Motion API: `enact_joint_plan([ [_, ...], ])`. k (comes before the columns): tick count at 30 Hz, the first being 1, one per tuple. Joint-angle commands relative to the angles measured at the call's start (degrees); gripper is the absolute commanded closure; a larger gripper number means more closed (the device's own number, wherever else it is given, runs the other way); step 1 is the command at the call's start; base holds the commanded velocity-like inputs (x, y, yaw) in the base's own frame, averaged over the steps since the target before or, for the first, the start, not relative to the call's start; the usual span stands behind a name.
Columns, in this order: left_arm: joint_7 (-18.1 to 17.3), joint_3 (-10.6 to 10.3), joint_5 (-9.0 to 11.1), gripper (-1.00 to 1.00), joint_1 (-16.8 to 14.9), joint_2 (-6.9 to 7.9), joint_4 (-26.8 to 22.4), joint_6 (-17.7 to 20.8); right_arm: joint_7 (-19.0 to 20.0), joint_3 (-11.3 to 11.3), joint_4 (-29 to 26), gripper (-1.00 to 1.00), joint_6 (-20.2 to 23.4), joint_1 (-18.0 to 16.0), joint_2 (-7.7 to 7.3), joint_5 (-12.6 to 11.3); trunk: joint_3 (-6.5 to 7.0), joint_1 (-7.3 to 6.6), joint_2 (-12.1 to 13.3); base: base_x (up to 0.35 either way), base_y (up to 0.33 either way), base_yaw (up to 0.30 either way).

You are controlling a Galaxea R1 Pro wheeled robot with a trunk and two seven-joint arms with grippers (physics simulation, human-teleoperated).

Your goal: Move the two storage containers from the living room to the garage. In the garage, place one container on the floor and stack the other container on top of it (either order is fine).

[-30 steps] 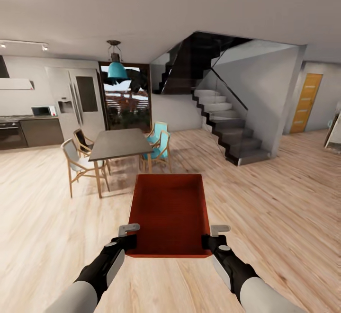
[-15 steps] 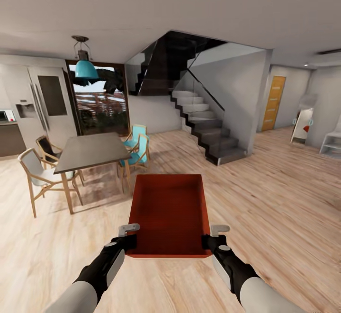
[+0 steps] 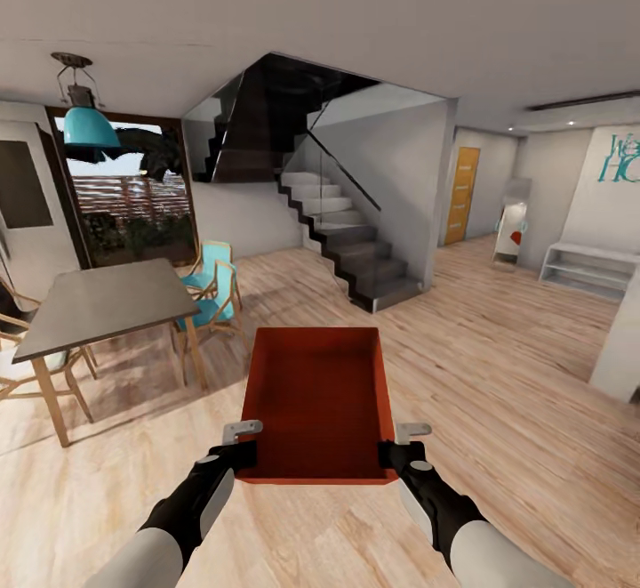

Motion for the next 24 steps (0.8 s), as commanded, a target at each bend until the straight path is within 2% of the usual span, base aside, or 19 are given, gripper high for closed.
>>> enact_joint_plan([
  [1, 0.64, 0.05, 0.15, 1.00, -0.02, 1.24, -0.38, 0.32, -0.52, 0.30, 0.09, 1.00, 0.29, -0.01, -0.33, -1.19, 0.01, 0.06, -0.04, 0.322, 0.000, -0.286],
  [18, 0.64, 0.05, 0.15, 1.00, -0.02, 1.22, -0.38, 0.32, -0.52, 0.30, 0.09, 1.00, 0.29, -0.01, -0.33, -1.22, 0.49, 0.06, -0.04, 0.322, 0.000, -0.283],
  [24, 0.64, 0.05, 0.15, 1.00, -0.02, 1.16, -0.38, 0.32, -0.52, 0.30, 0.09, 1.00, 0.21, -0.01, -0.33, -1.24, 0.53, 0.06, -0.04, 0.322, 0.000, -0.073],
])
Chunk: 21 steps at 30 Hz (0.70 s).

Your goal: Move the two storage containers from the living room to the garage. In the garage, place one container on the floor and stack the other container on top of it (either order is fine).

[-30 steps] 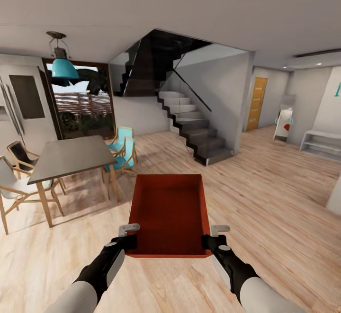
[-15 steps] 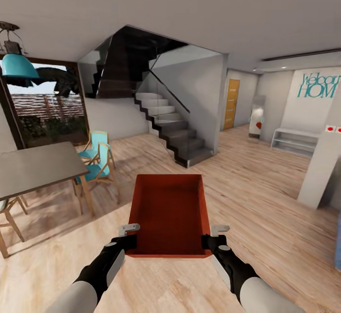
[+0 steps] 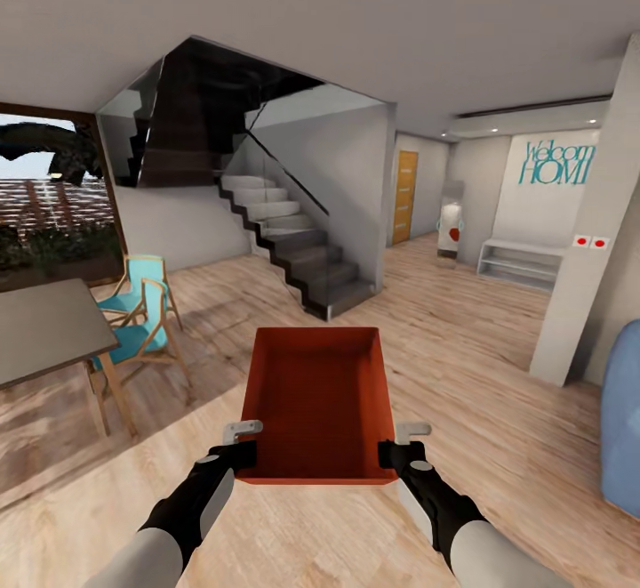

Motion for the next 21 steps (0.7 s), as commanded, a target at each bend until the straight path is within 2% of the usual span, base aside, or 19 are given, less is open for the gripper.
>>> enact_joint_plan([
  [1, 0.64, 0.04, 0.21, 1.00, -0.03, 1.17, -0.33, 0.30, -0.53, 0.24, 0.04, 1.00, 0.31, 0.00, -0.32, -1.10, -0.02, 0.05, -0.04, 0.322, 0.000, -0.063],
  [6, 0.64, 0.04, 0.21, 1.00, -0.03, 1.16, -0.33, 0.30, -0.80, 0.24, 0.04, 1.00, 0.35, 0.00, -0.24, -1.18, -0.02, 0.05, -0.04, 0.322, 0.000, -0.199],
  [21, 0.64, 0.04, 0.21, 1.00, -0.03, 1.18, -0.33, 0.30, -0.88, 0.24, 0.04, 1.00, 0.36, 0.00, -0.24, -1.20, -0.02, 0.05, -0.04, 0.322, 0.000, -0.272],
])
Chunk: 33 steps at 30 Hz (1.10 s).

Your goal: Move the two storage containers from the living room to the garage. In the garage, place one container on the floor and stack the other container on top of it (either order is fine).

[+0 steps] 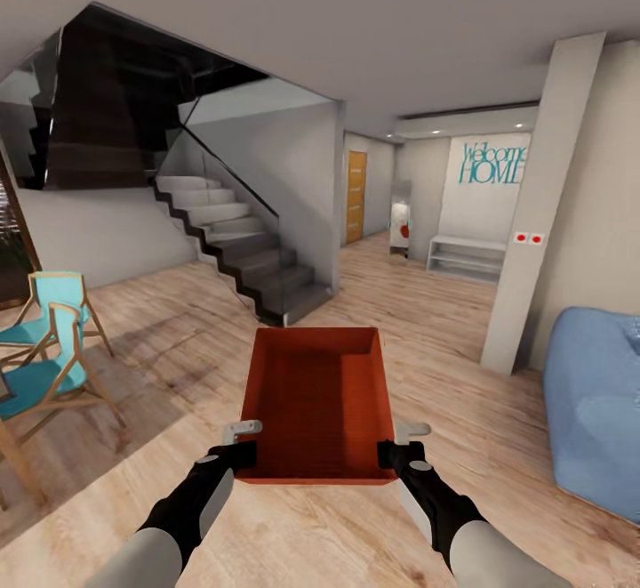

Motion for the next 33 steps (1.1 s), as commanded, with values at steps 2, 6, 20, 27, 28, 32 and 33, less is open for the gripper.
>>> enact_joint_plan([
  [2, 0.67, 0.22, -0.11, 1.00, -0.02, 1.02, -0.36, 0.27, -0.54, -0.01, 0.06, 1.00, 0.29, -0.01, -0.37, -1.03, -0.02, 0.05, -0.04, 0.322, 0.000, -0.275],
  [6, 0.67, 0.22, -0.11, 1.00, -0.02, 0.99, -0.36, 0.27, -0.54, -0.01, 0.06, 1.00, 0.29, -0.01, -0.36, -1.03, -0.02, 0.05, -0.04, 0.322, 0.000, -0.275],
  [20, 0.67, 0.22, -0.11, 1.00, -0.02, 1.00, -0.36, 0.27, -0.55, -0.06, 0.06, 1.00, 0.29, -0.01, -0.43, -1.03, -0.02, 0.05, -0.04, 0.322, 0.000, -0.275],
  [27, 0.67, 0.22, -0.11, 1.00, -0.02, 1.06, -0.36, 0.27, -0.54, -0.01, 0.06, 1.00, 0.29, -0.01, -0.42, -1.07, -0.02, 0.05, -0.04, 0.322, 0.000, -0.237],
  [28, 0.67, 0.22, -0.11, 1.00, -0.02, 1.06, -0.36, 0.27, -0.54, -0.01, 0.06, 1.00, 0.29, -0.01, -0.43, -1.08, -0.02, 0.05, -0.04, 0.322, 0.000, -0.068],
  [32, 0.67, 0.22, -0.11, 1.00, -0.02, 1.03, -0.36, 0.27, -0.54, -0.04, 0.06, 1.00, 0.00, -0.01, -0.46, -1.11, -0.02, 0.05, -0.04, 0.322, 0.000, -0.023],
  [33, 0.67, 0.22, -0.11, 1.00, -0.02, 1.04, -0.36, 0.27, -0.54, -0.03, 0.06, 1.00, -0.02, -0.01, -0.45, -1.11, -0.02, 0.05, -0.04, 0.322, 0.000, -0.005],
])
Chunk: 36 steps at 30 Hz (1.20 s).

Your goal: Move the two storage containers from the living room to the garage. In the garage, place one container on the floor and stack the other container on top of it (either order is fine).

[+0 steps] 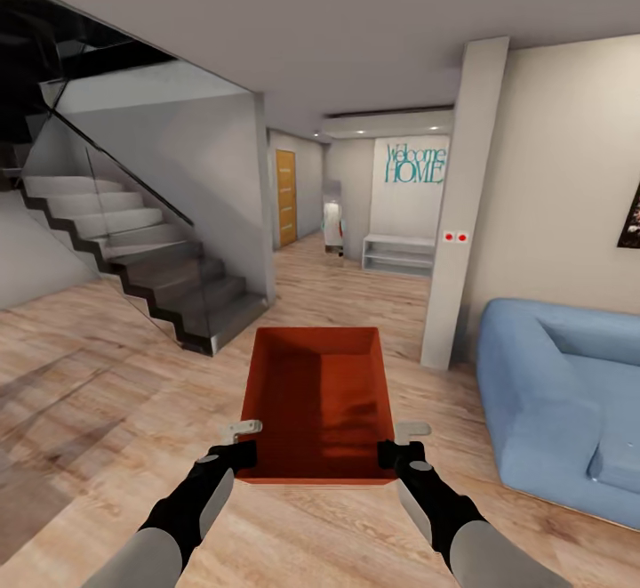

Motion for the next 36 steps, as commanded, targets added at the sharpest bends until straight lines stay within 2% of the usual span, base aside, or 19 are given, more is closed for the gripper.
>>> enact_joint_plan([
  [1, 0.65, 0.19, 0.08, 1.00, -0.02, 1.09, -0.29, 0.33, -0.53, -0.15, -0.04, 1.00, 0.21, -0.01, -0.41, -0.83, -0.02, 0.06, -0.05, 0.322, 0.000, -0.003],
  [36, 0.65, 0.19, 0.08, 1.00, -0.02, 1.12, -0.29, 0.33, -0.55, -0.15, -0.04, 1.00, 0.12, -0.01, -0.40, -0.92, -0.02, 0.06, -0.05, 0.322, 0.000, 0.000],
])
